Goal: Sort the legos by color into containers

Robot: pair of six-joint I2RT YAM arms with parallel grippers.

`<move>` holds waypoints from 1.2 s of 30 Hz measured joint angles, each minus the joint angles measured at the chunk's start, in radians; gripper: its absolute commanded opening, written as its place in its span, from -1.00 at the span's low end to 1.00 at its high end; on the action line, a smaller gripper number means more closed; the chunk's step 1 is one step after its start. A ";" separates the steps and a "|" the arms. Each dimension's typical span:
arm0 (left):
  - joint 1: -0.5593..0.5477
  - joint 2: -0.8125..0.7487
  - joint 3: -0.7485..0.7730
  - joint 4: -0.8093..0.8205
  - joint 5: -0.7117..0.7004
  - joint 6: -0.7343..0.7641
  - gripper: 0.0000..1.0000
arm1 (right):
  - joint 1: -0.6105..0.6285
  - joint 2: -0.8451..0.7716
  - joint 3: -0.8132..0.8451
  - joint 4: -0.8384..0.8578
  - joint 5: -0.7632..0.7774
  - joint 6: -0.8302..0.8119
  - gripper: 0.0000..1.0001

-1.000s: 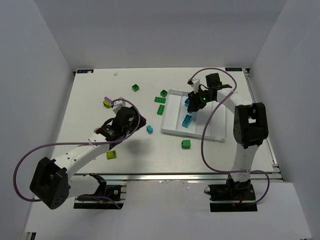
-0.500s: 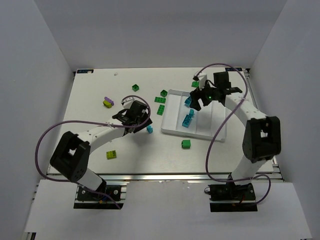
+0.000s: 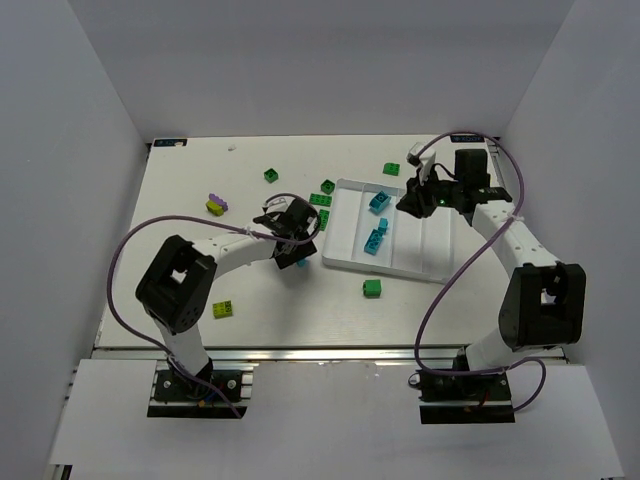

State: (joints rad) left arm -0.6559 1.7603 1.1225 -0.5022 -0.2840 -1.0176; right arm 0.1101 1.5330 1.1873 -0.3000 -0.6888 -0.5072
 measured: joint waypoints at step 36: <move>-0.157 0.113 0.299 0.294 0.071 0.261 -1.00 | -0.180 -0.048 0.051 0.010 -0.121 0.197 -0.66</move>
State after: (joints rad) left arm -0.8131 1.8729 1.4216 -0.2077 -0.2134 -0.7563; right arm -0.0700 1.4849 1.2385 -0.2905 -0.8097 -0.3099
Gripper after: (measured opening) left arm 0.373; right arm 0.142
